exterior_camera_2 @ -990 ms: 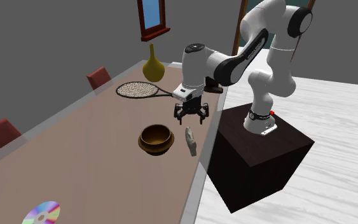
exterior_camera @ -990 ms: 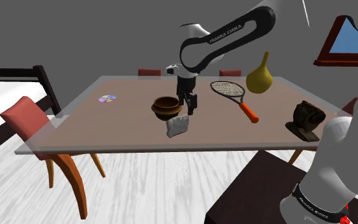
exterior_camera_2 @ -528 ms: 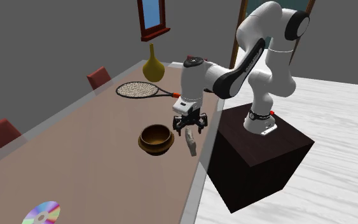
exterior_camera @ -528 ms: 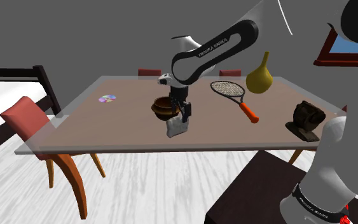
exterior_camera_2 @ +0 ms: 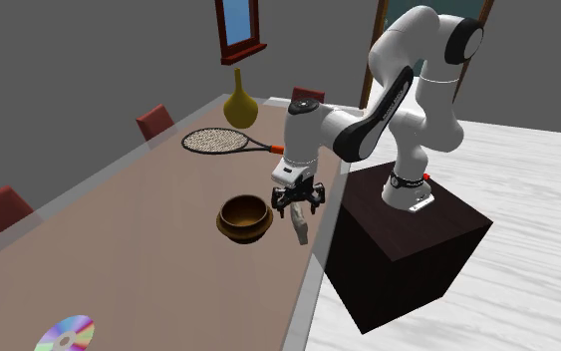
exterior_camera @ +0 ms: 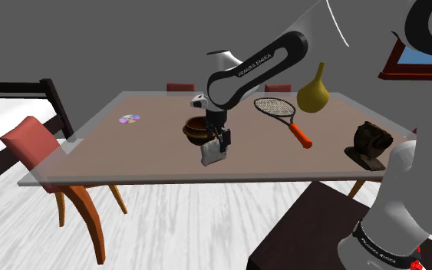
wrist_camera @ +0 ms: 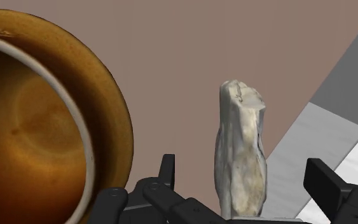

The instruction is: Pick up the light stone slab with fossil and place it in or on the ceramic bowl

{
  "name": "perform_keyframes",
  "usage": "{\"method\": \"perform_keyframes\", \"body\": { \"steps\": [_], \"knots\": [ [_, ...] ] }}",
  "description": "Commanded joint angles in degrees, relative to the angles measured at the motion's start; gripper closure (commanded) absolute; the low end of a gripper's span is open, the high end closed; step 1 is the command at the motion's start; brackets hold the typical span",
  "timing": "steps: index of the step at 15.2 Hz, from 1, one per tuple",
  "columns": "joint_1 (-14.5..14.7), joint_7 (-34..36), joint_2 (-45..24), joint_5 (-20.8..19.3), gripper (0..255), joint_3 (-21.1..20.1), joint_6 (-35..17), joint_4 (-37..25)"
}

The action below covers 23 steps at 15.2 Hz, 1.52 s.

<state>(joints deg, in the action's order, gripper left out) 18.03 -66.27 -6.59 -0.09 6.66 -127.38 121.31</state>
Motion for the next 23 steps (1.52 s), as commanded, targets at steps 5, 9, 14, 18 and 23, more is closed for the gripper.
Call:
{"method": "perform_keyframes", "body": {
  "steps": [5,9,14,18,23],
  "knots": [
    [0.00,0.00,-0.01,0.00,255,0.00,-0.03,0.01],
    [-0.04,-0.07,0.02,0.00,255,0.03,-0.04,0.05],
    [0.02,0.06,0.79,-0.11,255,0.01,1.41,-0.63],
    [0.06,0.17,2.23,-0.30,255,0.02,4.32,-2.11],
    [0.10,0.27,3.79,-0.49,255,0.02,7.98,-4.22]
  ]
}}
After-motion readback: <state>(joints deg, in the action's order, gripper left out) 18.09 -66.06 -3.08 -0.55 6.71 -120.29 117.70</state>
